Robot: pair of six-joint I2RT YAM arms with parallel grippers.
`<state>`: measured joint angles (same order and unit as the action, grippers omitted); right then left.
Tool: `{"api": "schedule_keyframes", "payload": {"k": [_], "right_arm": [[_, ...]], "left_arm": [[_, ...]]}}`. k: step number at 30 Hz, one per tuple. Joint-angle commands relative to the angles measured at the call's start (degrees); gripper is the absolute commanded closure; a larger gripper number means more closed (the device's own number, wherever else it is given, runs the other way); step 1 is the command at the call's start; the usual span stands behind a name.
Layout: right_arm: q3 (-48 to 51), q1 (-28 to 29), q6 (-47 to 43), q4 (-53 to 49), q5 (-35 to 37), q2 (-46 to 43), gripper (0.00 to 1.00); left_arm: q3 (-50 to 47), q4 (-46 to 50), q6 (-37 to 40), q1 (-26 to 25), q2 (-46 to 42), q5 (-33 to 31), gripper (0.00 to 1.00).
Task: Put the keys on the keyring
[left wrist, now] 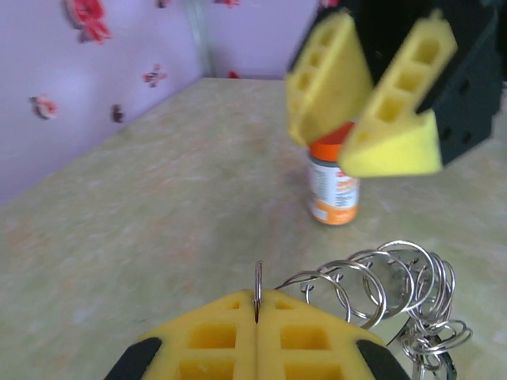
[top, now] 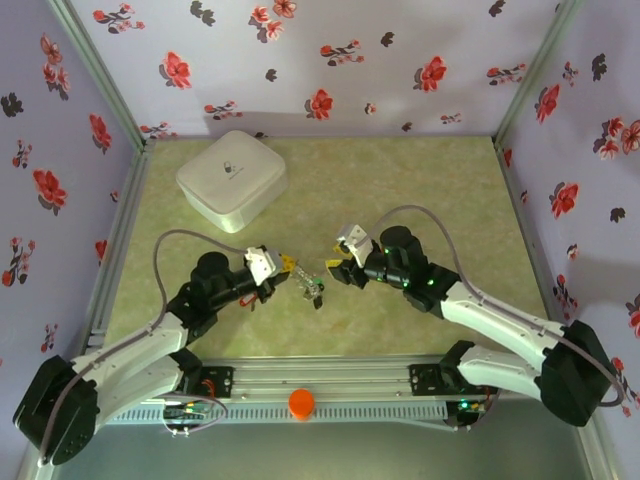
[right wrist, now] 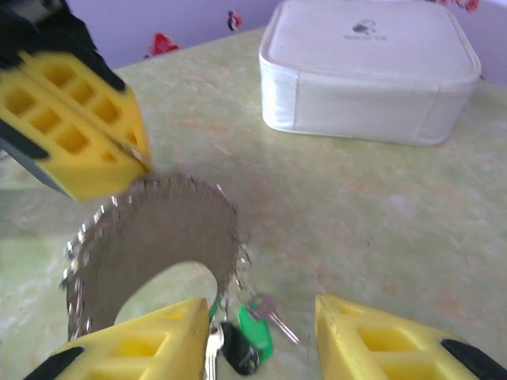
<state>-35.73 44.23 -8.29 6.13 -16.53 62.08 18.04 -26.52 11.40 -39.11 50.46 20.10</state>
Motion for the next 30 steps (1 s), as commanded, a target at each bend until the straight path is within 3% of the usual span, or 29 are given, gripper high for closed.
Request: {"api": "schedule_keyframes", "payload": {"k": [1, 5, 10, 16, 20, 25, 30], "right_arm": [[-1.78, -0.07, 3.51, -0.70, 3.53, 0.97, 0.63], [-2.25, 1.06, 3.68, -1.65, 3.39, 2.14, 0.63], [-2.56, 6.60, -2.29, -4.72, 3.32, 3.89, 0.62], [0.65, 13.79, -2.21, 4.46, 3.78, 9.03, 0.62], [-1.52, 18.11, -1.91, 9.71, 5.16, 17.79, 0.61], [-9.01, 20.71, 6.54, 13.68, 7.94, 30.89, 0.69], [-12.37, 21.61, 19.43, 21.69, 7.47, 39.37, 0.68]], "left_arm": [[0.07, -3.80, -2.72, -0.18, -3.43, -9.14, 1.00], [-0.02, -3.47, -3.47, -0.15, -6.18, -15.25, 1.00], [1.40, -1.16, -4.92, 0.26, -8.35, -21.29, 1.00], [3.98, 2.94, -9.15, 3.14, -9.55, -32.30, 1.00], [6.12, 7.71, -13.77, 6.65, -9.32, -37.18, 1.00], [6.21, 10.02, -18.26, 9.51, -9.79, -41.08, 1.00], [6.77, 12.25, -19.95, 11.37, -10.47, -42.51, 1.00]]}}
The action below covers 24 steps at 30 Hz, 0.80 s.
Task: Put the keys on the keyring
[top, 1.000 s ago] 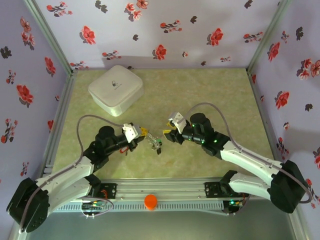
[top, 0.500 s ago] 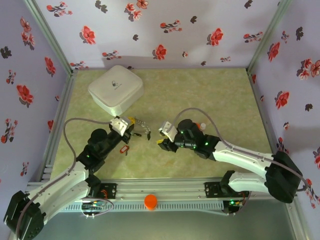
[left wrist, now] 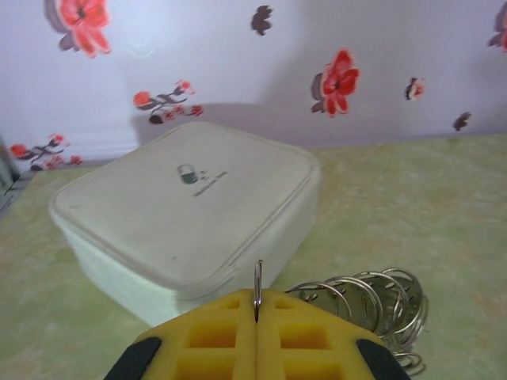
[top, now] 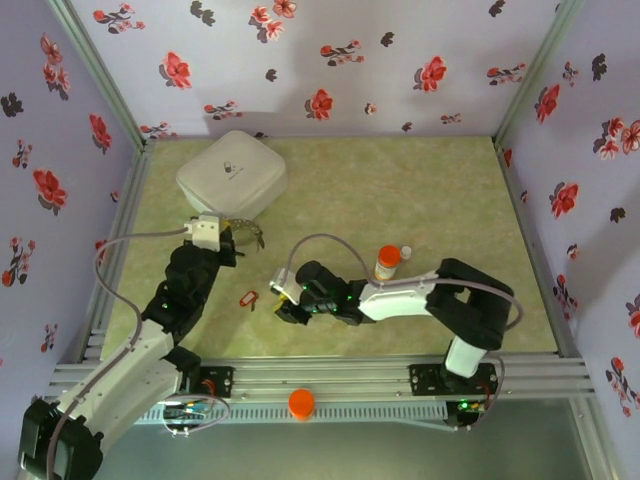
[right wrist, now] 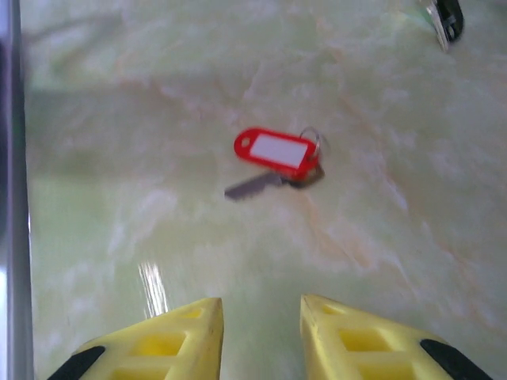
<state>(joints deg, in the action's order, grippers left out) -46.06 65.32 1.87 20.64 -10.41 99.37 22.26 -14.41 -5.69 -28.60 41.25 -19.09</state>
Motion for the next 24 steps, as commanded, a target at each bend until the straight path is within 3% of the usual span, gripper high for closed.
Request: {"api": "schedule_keyframes", "payload": {"k": [1, 8, 15, 24], "right_arm": [[-2.70, 0.47, 10.93, 7.97, 1.93, 3.33, 0.67], [-7.94, -0.13, 15.49, 9.87, 2.84, 11.08, 0.61], [-12.76, -2.61, 17.03, 9.21, 1.96, 16.52, 0.58], [-18.85, -5.11, 20.25, 7.91, -8.61, 22.22, 0.58]], "left_arm": [[2.69, 0.57, -3.13, 1.08, -1.27, -3.81, 1.00], [3.39, 3.38, -4.02, 2.14, -1.57, -8.53, 1.00], [2.62, 3.43, -4.11, 2.22, -2.67, -8.77, 1.00], [2.00, 3.96, -4.17, 2.28, -2.91, -10.52, 1.00]]}}
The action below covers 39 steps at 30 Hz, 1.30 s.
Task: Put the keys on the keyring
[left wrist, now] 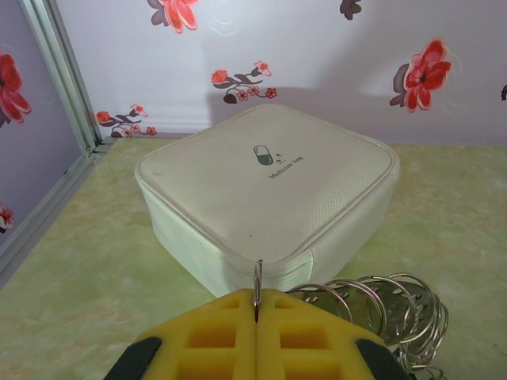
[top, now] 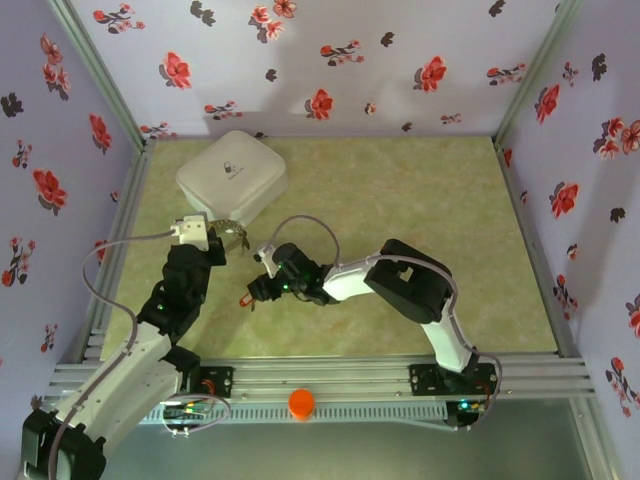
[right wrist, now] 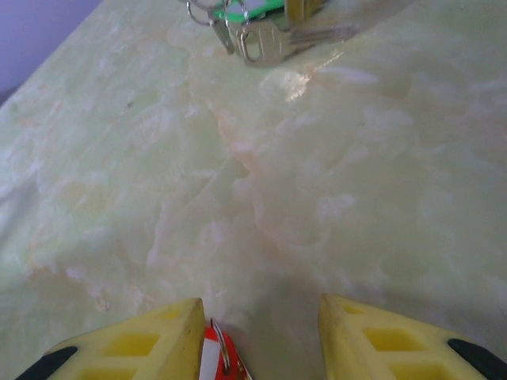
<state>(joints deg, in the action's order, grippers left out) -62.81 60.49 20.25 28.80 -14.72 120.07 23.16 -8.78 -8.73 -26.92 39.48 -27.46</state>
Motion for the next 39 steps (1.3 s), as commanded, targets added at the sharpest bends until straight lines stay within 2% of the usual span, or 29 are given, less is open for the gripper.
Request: {"api": "schedule_keyframes", "payload": {"k": [1, 5, 14, 20, 32, 39], "right_arm": [[-2.47, -0.41, 1.90, -0.61, -5.05, 1.70, 0.59], [-3.17, -0.67, 2.01, -1.24, -7.70, 2.16, 0.61], [-4.61, -0.64, 0.18, -5.69, -8.83, 2.45, 0.70], [-4.45, -0.61, -1.25, -8.01, -8.57, 1.75, 0.80], [-2.30, -0.62, -2.89, -6.45, -10.11, -0.54, 0.99], [2.97, -0.64, -6.36, -3.68, -9.71, -6.77, 1.00]], "left_arm": [[1.10, -1.60, -1.14, 0.59, -1.16, -2.12, 1.00], [1.05, -1.68, -1.09, 0.60, -1.16, -2.09, 1.00], [0.53, -1.77, -0.80, 0.63, -1.86, -2.03, 1.00], [0.22, -1.81, -0.89, 0.62, -2.13, -1.97, 1.00], [0.05, -1.68, -0.24, 0.63, -2.57, -0.94, 1.00], [0.12, -2.99, 1.72, 0.56, -2.60, 5.12, 1.00]]}}
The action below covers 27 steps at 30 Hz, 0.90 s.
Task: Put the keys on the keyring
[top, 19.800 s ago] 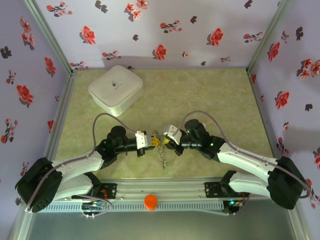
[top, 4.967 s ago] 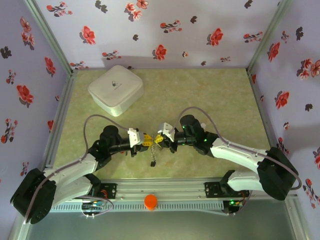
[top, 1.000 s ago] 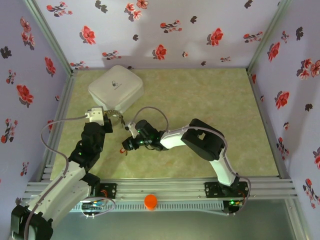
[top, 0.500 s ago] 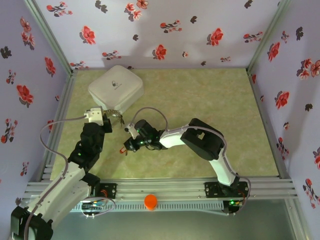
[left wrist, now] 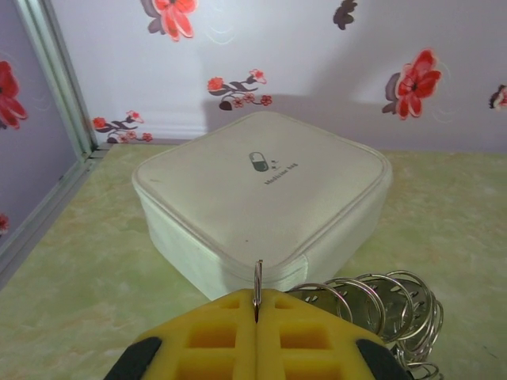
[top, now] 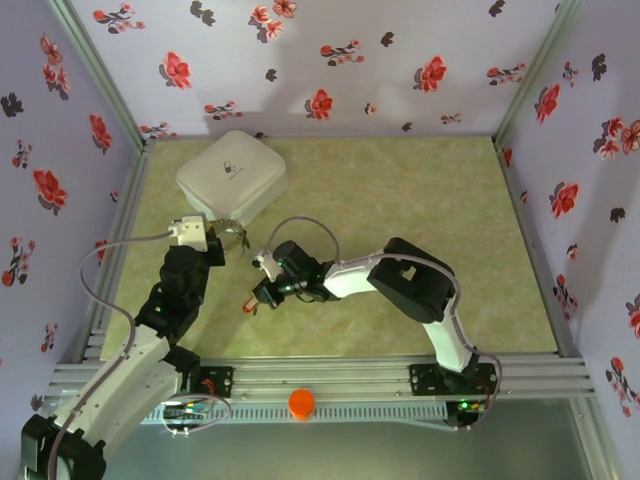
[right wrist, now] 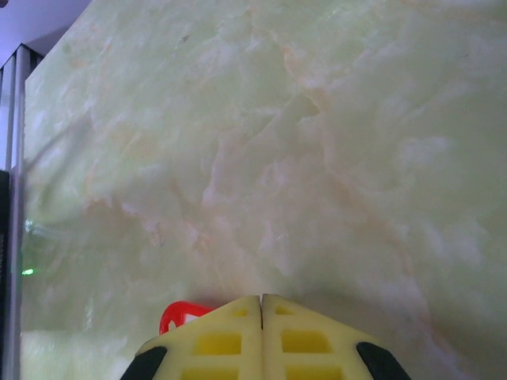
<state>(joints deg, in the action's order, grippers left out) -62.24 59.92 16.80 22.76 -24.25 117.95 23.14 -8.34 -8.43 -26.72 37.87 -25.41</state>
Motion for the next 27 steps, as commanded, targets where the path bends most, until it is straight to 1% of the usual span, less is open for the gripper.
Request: {"api": "schedule_keyframes", "payload": {"k": [1, 5, 10, 15, 19, 24, 27], "right_arm": [[3.46, -0.02, -3.56, 2.71, 0.10, -6.08, 1.00], [9.09, -0.14, -7.12, 3.27, 2.23, -12.67, 1.00], [16.42, -0.76, -10.68, 1.69, 4.15, -22.44, 1.00], [22.65, -2.05, -14.30, -3.51, 6.19, -33.30, 1.00], [24.64, -4.16, -16.72, -10.07, 7.32, -41.13, 1.00], [25.32, -6.61, -20.09, -18.11, 10.11, -49.93, 1.00], [24.51, -7.16, -23.90, -22.61, 12.24, -53.98, 1.00]], "left_arm": [[0.16, -3.80, 1.63, 0.35, -0.99, 3.95, 1.00], [-0.34, -6.55, 2.58, 0.35, -0.70, 9.11, 1.00], [-0.02, -7.73, 6.06, 0.31, -0.32, 16.83, 1.00], [-0.65, -11.18, 10.34, 0.33, -0.48, 29.51, 1.00], [0.66, -9.35, 13.67, 0.38, 1.29, 36.06, 1.00], [1.29, -9.52, 17.36, 0.17, 3.13, 46.53, 1.00], [1.64, -9.18, 19.43, -0.08, 3.88, 51.00, 1.00]]}}
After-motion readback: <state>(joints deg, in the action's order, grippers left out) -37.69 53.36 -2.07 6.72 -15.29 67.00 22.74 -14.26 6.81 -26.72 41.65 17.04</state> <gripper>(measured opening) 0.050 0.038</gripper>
